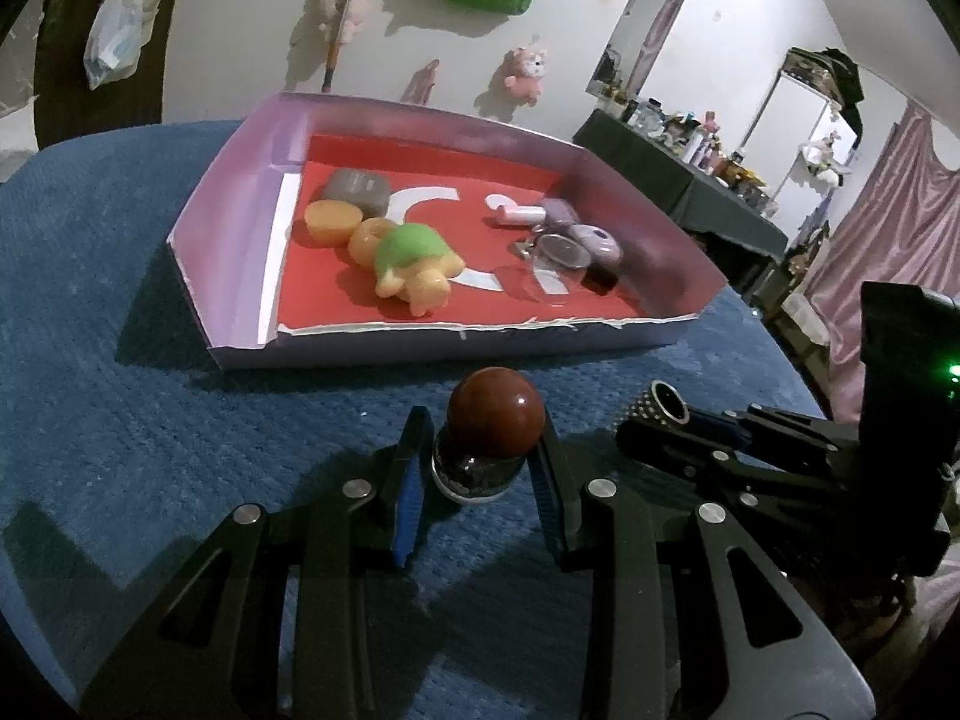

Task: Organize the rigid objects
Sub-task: 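Lift the bottle and metal cylinder and carry them over the red box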

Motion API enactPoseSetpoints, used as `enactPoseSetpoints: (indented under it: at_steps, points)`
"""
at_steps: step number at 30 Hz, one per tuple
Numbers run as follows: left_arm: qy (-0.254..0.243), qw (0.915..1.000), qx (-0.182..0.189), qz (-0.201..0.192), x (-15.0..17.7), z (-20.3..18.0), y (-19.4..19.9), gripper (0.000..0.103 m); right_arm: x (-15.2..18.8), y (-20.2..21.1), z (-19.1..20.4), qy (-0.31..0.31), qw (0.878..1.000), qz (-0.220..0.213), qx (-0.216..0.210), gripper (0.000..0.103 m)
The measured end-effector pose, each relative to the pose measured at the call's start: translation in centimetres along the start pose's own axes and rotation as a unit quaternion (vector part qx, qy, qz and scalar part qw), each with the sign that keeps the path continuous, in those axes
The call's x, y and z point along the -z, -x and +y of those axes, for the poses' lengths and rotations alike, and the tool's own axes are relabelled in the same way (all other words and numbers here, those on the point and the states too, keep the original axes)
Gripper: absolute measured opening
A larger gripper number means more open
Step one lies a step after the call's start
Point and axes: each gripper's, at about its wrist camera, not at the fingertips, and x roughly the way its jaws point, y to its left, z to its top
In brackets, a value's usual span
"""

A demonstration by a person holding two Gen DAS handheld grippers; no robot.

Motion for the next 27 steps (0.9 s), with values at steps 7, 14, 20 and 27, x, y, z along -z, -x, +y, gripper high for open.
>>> enactPoseSetpoints:
  at_steps: [7,14,20,27]
  points:
    - [-0.009,0.9999,0.008,-0.005,-0.1,-0.9,0.6,0.03,0.0,0.6,0.1,-0.001,1.0,-0.008,-0.003,0.028]
    - [-0.011,0.9999,0.01,-0.006,-0.2,-1.2,0.8,0.03,0.0,1.0,0.0,-0.002,1.0,-0.013,-0.004,0.028]
    - [-0.018,0.9997,0.016,-0.012,-0.7,-1.8,1.0,0.03,-0.2,1.4,0.0,-0.003,1.0,-0.019,-0.004,0.028]
    - [-0.024,0.9993,0.023,-0.015,-1.4,-2.3,1.0,0.03,-0.6,1.8,-0.2,-0.003,1.0,-0.027,-0.006,0.028]
